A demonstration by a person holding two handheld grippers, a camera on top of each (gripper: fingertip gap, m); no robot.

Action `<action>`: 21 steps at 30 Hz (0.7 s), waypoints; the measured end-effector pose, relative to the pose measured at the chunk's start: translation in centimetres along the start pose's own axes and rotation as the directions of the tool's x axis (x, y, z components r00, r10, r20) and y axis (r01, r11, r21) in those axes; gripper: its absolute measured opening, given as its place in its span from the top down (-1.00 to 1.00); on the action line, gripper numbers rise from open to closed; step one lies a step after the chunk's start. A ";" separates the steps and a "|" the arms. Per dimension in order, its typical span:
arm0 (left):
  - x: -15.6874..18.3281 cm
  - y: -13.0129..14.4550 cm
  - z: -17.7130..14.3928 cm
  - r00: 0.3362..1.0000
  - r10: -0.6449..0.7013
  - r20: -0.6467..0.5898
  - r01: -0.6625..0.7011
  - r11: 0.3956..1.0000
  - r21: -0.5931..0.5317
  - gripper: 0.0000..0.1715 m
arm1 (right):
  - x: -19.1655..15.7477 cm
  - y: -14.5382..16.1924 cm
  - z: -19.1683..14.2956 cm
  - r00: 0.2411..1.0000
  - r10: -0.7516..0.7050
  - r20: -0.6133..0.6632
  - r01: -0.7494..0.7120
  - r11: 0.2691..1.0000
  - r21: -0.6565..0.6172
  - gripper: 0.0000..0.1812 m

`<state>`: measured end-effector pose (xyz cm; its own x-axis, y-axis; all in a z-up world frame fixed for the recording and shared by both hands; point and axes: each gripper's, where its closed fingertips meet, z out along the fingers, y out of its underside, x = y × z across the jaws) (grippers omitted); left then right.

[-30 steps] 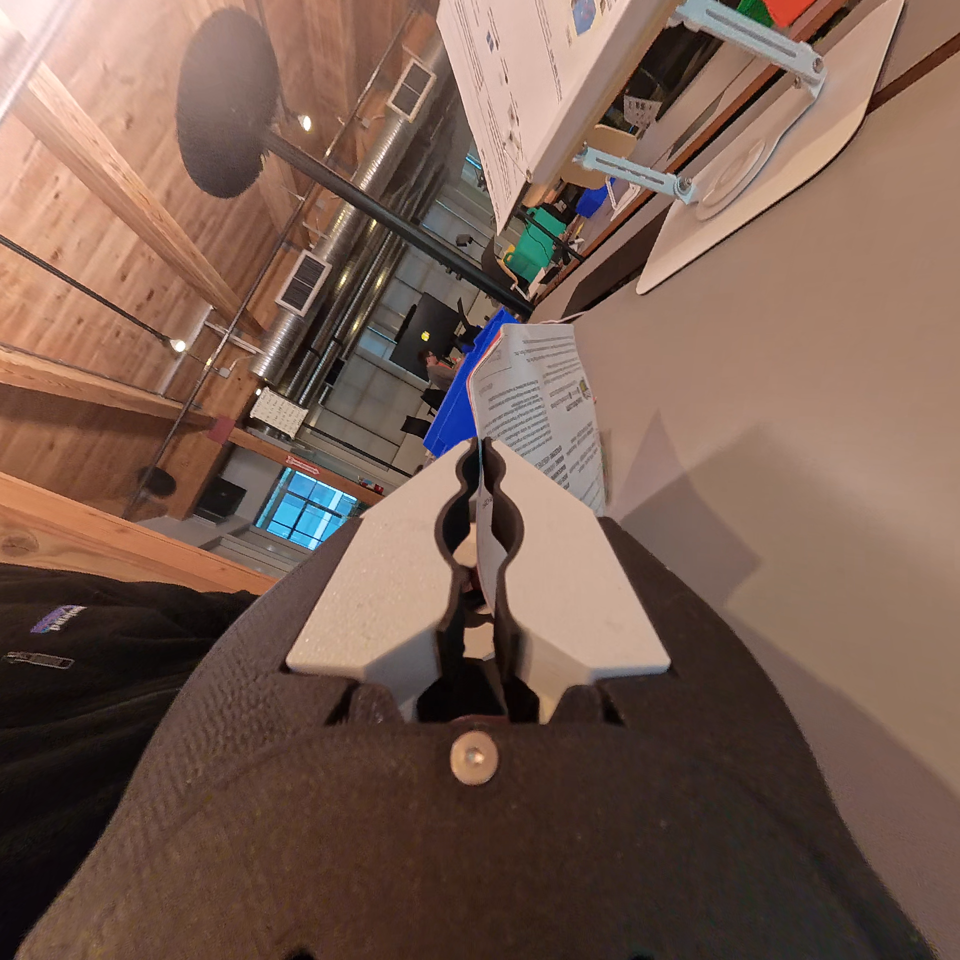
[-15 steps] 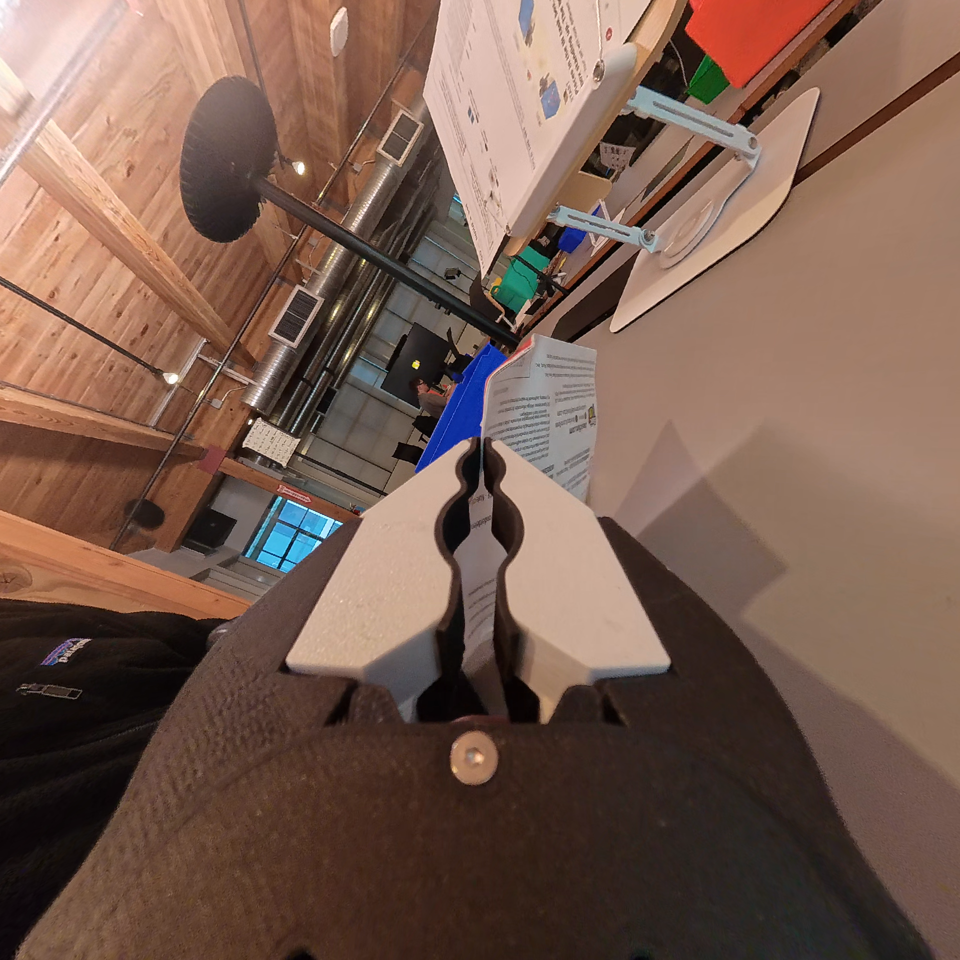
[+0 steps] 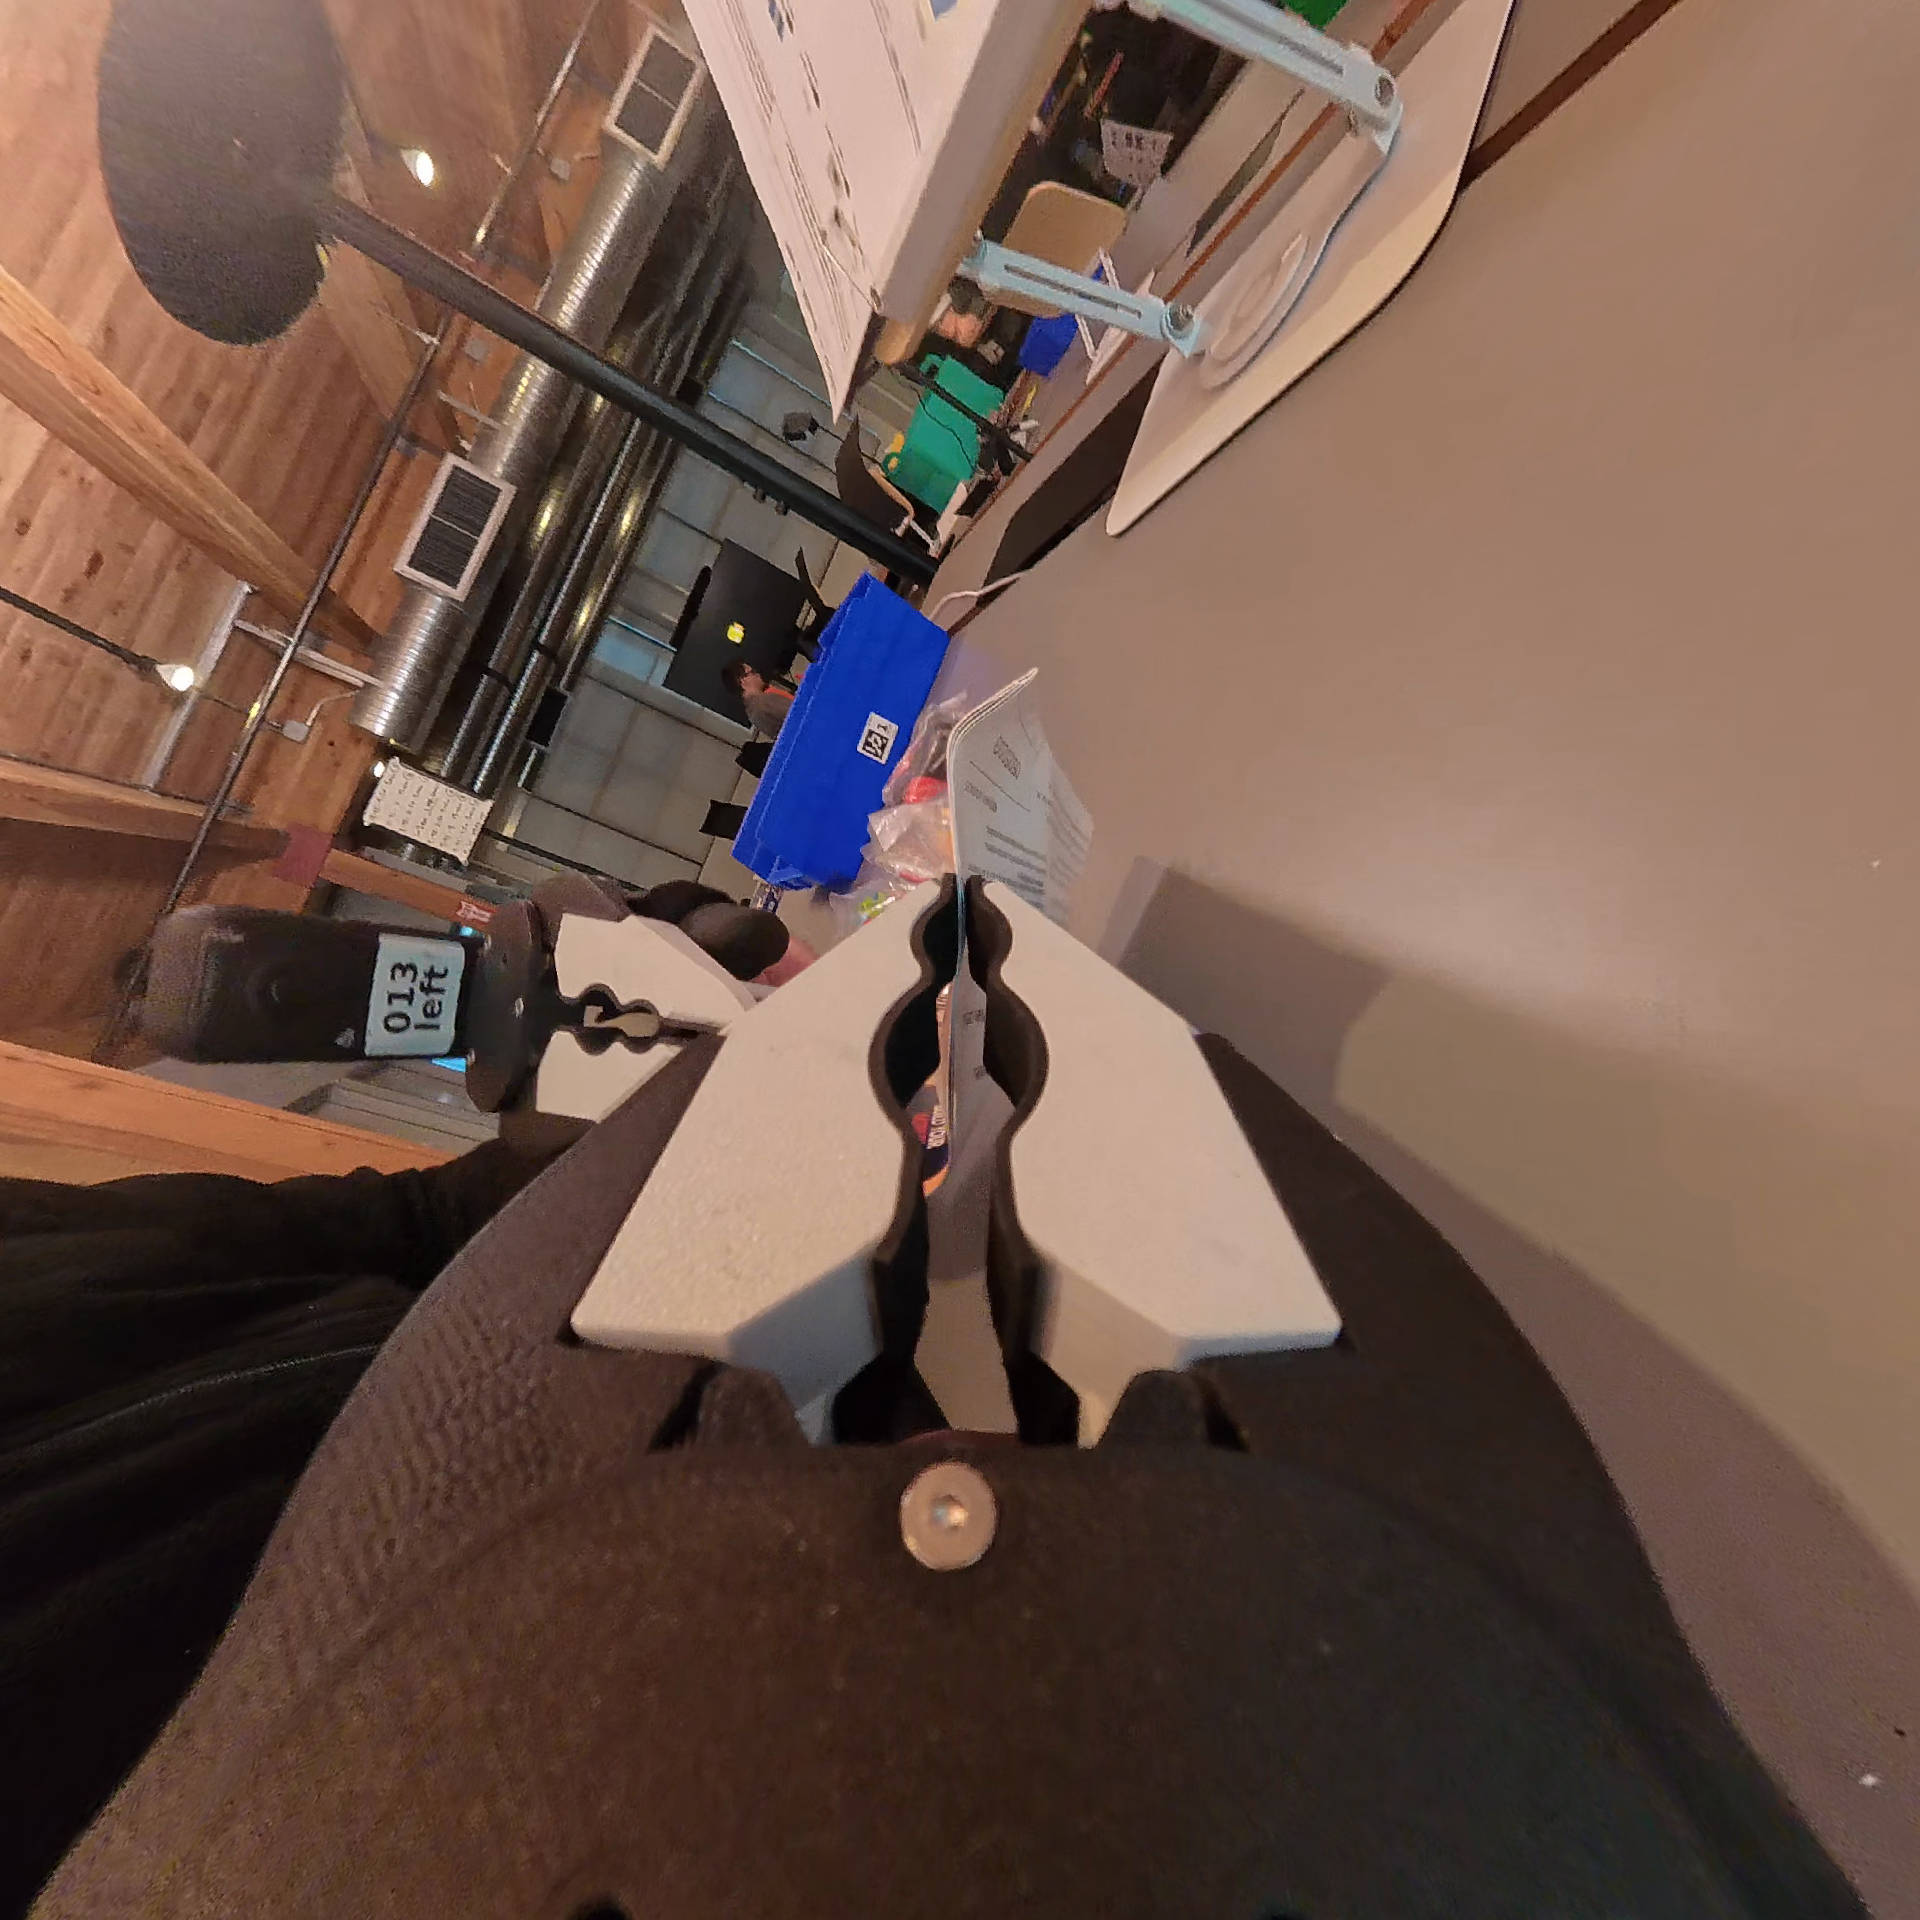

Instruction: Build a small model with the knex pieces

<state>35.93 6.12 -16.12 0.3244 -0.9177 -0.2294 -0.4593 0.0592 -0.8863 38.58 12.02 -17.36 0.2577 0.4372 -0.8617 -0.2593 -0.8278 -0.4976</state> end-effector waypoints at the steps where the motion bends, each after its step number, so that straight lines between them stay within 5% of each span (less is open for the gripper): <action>1: 0.2 0.2 0.1 0.999 -0.034 -0.017 0.034 0.999 -0.005 1.00 | 0.2 0.5 0.2 1.000 0.003 0.003 -0.003 1.000 -0.020 1.00; 6: 0.6 1.5 0.4 0.960 -0.265 -0.090 0.265 0.964 -0.008 1.00 | 1.8 2.2 0.5 0.999 0.035 -0.010 -0.036 0.995 -0.094 0.96; 14: 1.0 3.1 2.1 0.866 -0.473 -0.163 0.474 0.880 -0.034 1.00 | 3.7 1.9 -0.7 0.997 0.033 -0.071 -0.038 0.997 -0.062 0.45; 21: 0.0 2.0 2.4 0.799 -0.574 -0.180 0.586 0.810 0.021 1.00 | 1.0 1.7 -3.4 0.999 -0.041 -0.008 0.041 0.999 0.029 0.53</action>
<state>36.99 7.21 -18.83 0.3742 -0.8380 0.3972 -0.1644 -0.4815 -0.8609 41.53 9.83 -18.75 0.2753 0.4680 -0.8398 -0.2752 -0.7986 -0.5353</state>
